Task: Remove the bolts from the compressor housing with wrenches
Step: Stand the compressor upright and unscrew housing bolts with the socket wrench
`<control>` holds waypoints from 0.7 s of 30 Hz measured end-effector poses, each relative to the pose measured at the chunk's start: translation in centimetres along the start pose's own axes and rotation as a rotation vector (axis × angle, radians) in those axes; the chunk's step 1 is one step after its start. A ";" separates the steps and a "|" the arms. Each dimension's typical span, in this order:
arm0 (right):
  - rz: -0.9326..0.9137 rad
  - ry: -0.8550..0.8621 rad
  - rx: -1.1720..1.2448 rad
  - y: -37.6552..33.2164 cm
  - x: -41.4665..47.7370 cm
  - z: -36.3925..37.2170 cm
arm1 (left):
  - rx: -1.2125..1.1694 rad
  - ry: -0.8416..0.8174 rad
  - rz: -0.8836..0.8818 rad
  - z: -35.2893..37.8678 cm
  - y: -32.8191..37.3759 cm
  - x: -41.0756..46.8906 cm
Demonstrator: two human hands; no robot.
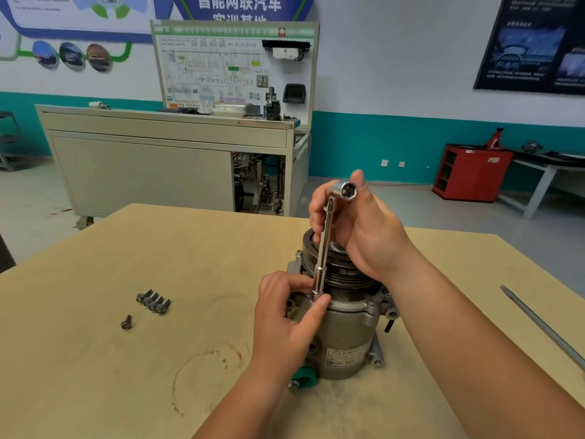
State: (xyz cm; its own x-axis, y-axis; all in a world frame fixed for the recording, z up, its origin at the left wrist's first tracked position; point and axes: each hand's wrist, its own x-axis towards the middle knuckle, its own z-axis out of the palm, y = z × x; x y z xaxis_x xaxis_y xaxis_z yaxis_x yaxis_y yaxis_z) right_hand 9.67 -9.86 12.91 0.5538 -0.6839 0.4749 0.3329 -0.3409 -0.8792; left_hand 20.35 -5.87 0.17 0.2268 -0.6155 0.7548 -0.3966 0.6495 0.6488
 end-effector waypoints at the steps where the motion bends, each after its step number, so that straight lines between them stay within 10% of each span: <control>1: 0.013 -0.005 0.019 0.1 0.0 -0.2 | 0.000 0.001 0.001 0.0 0.0 0.0; 21: -0.032 0.182 -0.348 0.4 -0.9 -1.2 | 0.014 0.029 -0.020 0.3 0.3 0.0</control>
State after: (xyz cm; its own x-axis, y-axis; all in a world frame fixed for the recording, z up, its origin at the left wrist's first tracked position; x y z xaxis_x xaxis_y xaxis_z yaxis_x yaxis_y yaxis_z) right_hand 8.42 -10.14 12.06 0.3922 -0.7619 0.5154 0.0518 -0.5411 -0.8393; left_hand 20.01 -5.83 0.34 0.2601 -0.6154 0.7441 -0.4037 0.6307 0.6627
